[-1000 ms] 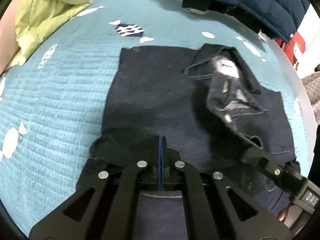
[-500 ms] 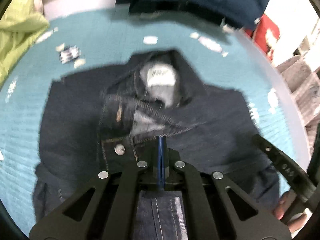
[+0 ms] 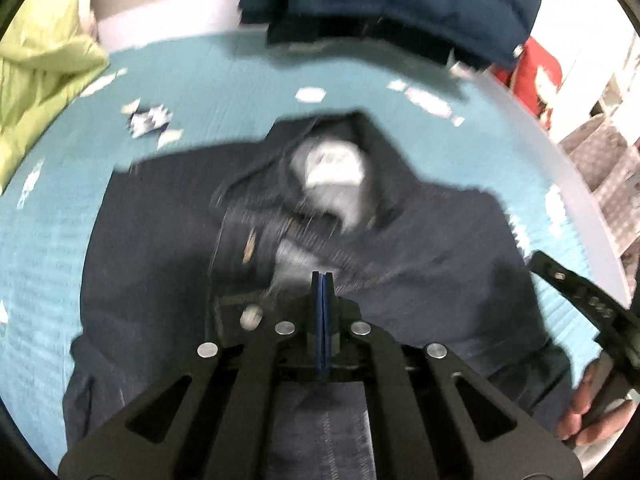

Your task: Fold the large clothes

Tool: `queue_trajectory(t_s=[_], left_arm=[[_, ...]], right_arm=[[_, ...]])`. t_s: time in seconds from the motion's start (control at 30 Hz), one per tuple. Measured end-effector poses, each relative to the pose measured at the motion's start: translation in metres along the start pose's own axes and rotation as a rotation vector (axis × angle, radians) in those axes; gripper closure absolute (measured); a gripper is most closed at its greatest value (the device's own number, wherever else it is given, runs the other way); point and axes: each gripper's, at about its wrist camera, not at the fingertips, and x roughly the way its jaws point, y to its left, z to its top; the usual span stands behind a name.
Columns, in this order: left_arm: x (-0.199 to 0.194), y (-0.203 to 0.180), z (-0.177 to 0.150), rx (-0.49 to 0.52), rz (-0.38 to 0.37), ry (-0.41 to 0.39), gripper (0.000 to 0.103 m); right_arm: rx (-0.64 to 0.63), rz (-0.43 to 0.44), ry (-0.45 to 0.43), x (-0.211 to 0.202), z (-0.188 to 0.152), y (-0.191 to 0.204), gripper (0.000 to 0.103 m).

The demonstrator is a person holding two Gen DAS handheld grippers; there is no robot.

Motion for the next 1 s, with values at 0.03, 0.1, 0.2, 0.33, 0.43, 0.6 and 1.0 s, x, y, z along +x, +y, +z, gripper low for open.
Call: queue_trajectory(t_s=[0.03, 0.1, 0.2, 0.33, 0.43, 0.6, 1.0], left_arm=[[0.001, 0.000, 0.004, -0.008, -0.003, -0.015, 0.102], [0.013, 0.002, 0.014, -0.036, -0.018, -0.026, 0.102], [0.051, 0.013, 0.016, -0.058, 0.098, 0.018, 0.102], [0.076, 0.018, 0.003, -0.046, 0.114, 0.063, 0.101], [0.058, 0.021, 0.011, -0.044, 0.154, 0.025, 0.101], [0.090, 0.045, 0.005, -0.092, 0.209, 0.041, 0.101], [0.050, 0.042, -0.001, -0.048, 0.200, 0.088, 0.101]], right_arm=[[-0.022, -0.010, -0.003, 0.004, 0.005, 0.006, 0.101], [-0.059, -0.030, -0.006, 0.019, 0.016, 0.016, 0.101], [-0.101, -0.079, 0.035, 0.053, 0.022, 0.015, 0.101], [-0.007, -0.121, 0.147, 0.090, 0.016, -0.031, 0.103], [-0.011, -0.195, 0.077, 0.060, 0.029, -0.034, 0.103], [0.023, -0.169, 0.138, 0.085, 0.019, -0.056, 0.103], [0.038, -0.136, 0.160, 0.037, 0.008, -0.029, 0.101]])
